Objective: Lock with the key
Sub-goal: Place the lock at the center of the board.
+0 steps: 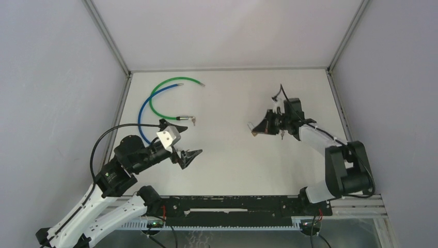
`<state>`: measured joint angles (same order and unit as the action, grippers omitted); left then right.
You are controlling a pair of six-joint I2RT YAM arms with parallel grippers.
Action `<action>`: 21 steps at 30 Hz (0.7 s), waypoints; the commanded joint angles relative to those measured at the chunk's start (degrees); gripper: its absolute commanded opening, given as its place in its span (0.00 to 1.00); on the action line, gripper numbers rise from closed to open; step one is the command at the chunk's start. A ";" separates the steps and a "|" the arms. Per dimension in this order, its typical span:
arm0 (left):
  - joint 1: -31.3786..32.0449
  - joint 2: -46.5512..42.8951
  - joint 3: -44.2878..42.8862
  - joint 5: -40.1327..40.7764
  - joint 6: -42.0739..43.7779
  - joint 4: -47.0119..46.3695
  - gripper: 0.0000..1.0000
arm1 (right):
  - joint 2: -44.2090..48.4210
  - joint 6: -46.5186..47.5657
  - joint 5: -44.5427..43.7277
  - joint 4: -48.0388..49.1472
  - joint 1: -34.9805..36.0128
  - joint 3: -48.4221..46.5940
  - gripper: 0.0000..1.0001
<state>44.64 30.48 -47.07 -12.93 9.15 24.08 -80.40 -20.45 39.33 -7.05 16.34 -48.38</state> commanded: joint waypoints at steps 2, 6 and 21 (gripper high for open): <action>-0.08 0.07 1.28 5.71 0.65 -2.27 1.00 | -5.12 -13.56 -3.88 4.54 -8.84 7.21 0.00; -0.17 -0.35 1.44 4.65 0.28 -2.01 1.00 | -6.78 -14.15 -6.69 6.44 -13.01 10.17 0.00; -0.26 -0.42 2.20 6.85 1.09 -2.09 1.00 | -7.58 -13.54 -10.54 1.52 -18.14 11.91 0.33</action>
<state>44.62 30.35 -46.35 -7.35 9.17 24.03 -88.92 -33.93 30.70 -4.21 -0.21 -36.99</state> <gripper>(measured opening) 0.996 0.254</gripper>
